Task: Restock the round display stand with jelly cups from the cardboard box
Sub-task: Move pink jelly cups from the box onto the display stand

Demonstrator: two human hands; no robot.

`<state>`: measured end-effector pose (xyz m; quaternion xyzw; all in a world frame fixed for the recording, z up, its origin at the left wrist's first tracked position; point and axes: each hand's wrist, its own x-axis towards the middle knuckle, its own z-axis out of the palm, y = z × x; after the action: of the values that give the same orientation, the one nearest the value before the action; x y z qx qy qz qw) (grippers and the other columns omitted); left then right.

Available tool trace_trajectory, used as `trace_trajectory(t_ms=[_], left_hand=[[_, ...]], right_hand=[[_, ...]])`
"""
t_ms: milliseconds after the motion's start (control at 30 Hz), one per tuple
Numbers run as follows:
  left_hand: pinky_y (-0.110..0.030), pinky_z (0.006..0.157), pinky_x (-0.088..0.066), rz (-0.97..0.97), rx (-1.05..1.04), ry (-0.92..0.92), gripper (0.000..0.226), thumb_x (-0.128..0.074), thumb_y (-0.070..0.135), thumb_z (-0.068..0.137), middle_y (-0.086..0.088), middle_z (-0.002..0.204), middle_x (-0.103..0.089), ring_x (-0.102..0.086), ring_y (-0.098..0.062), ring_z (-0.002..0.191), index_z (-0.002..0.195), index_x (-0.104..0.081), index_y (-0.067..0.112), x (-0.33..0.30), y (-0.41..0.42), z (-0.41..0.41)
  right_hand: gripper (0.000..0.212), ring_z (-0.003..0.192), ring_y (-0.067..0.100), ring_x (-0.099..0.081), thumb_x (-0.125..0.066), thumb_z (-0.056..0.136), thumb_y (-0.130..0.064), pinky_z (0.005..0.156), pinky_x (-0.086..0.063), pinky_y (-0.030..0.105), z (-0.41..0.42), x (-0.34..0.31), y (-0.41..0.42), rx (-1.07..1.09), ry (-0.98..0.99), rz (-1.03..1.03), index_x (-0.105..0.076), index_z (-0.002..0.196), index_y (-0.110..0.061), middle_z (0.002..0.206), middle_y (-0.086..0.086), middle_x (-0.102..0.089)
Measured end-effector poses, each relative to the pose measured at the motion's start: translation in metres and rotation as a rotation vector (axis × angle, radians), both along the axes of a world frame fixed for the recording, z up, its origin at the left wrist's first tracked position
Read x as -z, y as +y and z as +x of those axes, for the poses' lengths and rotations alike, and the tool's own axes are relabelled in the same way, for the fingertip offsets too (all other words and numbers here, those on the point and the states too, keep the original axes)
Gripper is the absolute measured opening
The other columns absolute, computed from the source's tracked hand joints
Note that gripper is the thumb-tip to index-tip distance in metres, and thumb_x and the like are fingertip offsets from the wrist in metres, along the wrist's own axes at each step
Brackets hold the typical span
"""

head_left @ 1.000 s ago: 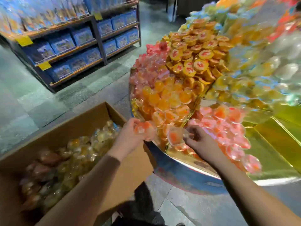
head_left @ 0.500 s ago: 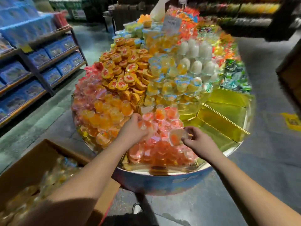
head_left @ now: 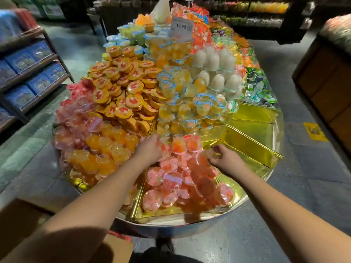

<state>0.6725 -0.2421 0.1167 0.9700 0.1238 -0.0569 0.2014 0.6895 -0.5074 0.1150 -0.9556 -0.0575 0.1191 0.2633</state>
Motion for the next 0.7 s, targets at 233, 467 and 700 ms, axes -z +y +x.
trace_trajectory(t_ms=[233,467,700], left_hand=[[-0.044,0.098,-0.042,0.063,0.093,0.061,0.031,-0.054,0.017,0.089,-0.008,0.121,-0.055,-0.044,-0.030,0.119,0.119,-0.047,0.013,0.020,0.014,0.039],[-0.043,0.103,-0.034,0.078,0.152,0.100,0.037,-0.053,0.019,0.091,-0.005,0.132,-0.052,-0.039,-0.030,0.125,0.128,-0.045,0.016,0.038,0.018,0.058],[-0.041,0.101,-0.036,0.054,0.172,0.121,0.038,-0.057,0.024,0.091,-0.005,0.130,-0.053,-0.039,-0.029,0.125,0.127,-0.046,0.016,0.046,0.017,0.067]], right_hand=[[0.050,0.112,0.028,-0.062,-0.063,0.088,-0.035,0.083,-0.050,0.033,0.036,0.023,0.024,0.002,0.035,-0.122,-0.052,0.134,-0.018,0.129,0.005,-0.064],[0.054,0.113,0.029,-0.062,-0.062,0.089,-0.039,0.086,-0.053,0.036,0.051,0.039,0.032,-0.001,0.068,-0.234,-0.048,0.136,-0.020,0.130,0.007,-0.063],[0.052,0.111,0.027,-0.062,-0.063,0.090,-0.039,0.081,-0.051,0.033,0.056,0.048,0.030,0.027,0.071,-0.221,-0.049,0.136,-0.019,0.129,0.007,-0.064]])
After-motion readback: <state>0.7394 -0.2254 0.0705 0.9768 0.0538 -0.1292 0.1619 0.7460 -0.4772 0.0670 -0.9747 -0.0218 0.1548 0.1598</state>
